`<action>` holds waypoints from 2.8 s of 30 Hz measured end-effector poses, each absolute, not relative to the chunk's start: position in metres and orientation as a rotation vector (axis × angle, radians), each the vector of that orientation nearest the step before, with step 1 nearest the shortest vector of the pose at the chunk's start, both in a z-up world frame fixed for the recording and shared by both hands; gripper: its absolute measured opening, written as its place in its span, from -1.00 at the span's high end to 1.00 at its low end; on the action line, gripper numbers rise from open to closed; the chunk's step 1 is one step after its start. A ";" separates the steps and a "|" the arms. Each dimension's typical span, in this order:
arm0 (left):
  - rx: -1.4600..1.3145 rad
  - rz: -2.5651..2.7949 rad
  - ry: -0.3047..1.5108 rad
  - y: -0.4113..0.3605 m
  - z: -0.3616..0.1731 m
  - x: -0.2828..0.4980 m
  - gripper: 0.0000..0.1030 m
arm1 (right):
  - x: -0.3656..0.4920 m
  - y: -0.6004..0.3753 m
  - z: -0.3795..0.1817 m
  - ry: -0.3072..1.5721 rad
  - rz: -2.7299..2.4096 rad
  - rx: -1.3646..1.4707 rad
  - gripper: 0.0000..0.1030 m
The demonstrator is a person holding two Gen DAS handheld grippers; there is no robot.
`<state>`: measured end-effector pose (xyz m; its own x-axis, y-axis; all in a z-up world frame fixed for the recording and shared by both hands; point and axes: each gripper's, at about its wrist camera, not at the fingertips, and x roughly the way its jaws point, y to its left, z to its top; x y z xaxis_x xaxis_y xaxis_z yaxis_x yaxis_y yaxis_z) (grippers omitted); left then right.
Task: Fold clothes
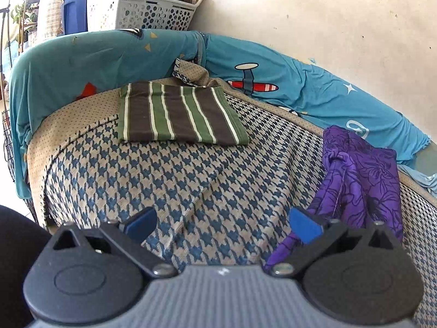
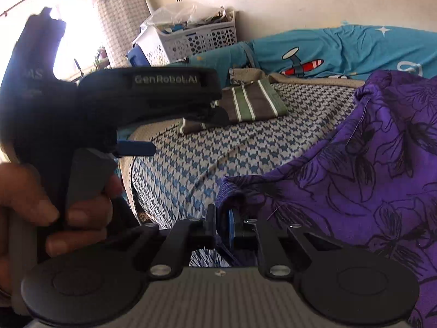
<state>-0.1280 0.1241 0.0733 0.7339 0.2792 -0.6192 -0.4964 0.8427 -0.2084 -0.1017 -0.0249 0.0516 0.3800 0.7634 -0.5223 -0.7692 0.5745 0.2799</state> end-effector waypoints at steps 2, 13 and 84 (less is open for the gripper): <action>-0.381 0.425 0.633 0.122 0.069 -0.125 -1.00 | -0.101 -0.021 0.042 0.694 0.971 -0.048 0.69; -0.351 0.400 0.688 0.109 0.057 -0.112 -1.00 | -0.125 -0.066 0.061 0.623 0.957 -0.145 0.29; -0.289 0.312 0.845 0.070 0.017 -0.086 -1.00 | -0.137 -0.216 0.071 0.718 0.337 0.235 0.72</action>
<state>-0.0864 0.0699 0.0172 0.6233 0.1544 -0.7666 -0.3807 0.9162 -0.1251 -0.1370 -0.2165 0.0706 0.7027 0.3796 -0.6018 -0.2201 0.9203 0.3236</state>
